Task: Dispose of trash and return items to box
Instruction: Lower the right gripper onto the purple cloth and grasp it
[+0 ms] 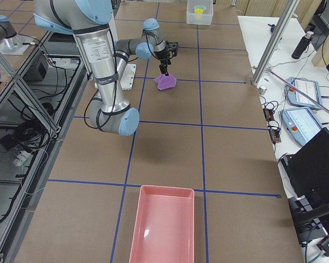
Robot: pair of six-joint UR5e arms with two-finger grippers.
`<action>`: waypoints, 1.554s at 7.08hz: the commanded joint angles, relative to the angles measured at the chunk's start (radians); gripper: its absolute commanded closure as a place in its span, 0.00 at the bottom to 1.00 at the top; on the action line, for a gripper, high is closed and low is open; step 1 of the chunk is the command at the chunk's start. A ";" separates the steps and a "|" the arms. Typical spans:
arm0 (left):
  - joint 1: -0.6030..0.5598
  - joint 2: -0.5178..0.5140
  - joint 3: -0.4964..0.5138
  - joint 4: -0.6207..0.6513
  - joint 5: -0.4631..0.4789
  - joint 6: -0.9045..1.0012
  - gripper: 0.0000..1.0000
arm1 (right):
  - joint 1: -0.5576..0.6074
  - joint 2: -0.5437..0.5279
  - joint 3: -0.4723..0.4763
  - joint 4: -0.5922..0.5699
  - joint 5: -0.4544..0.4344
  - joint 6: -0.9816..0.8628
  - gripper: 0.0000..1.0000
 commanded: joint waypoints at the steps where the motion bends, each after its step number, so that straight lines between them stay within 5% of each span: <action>1: 0.002 0.042 -0.043 0.021 0.004 0.004 0.01 | -0.110 0.067 -0.087 -0.036 -0.102 0.071 0.00; 2: 0.002 0.042 -0.043 0.021 0.004 0.004 0.01 | -0.115 0.136 -0.188 -0.035 -0.121 0.076 0.00; 4: 0.002 0.044 -0.040 0.017 0.004 0.004 0.01 | -0.115 0.161 -0.278 -0.029 -0.162 0.065 0.17; 5: 0.002 0.045 -0.040 0.016 0.004 0.004 0.01 | -0.115 0.163 -0.278 -0.029 -0.164 0.064 0.39; 6: 0.004 0.045 -0.038 0.014 0.004 0.005 0.01 | -0.114 0.163 -0.278 -0.029 -0.165 0.061 0.80; 7: 0.004 0.045 -0.030 0.001 0.004 0.004 0.01 | -0.114 0.163 -0.277 -0.029 -0.188 0.061 1.00; 11: 0.004 0.047 -0.003 -0.036 0.004 0.007 0.01 | -0.057 0.158 -0.187 -0.012 -0.185 -0.005 1.00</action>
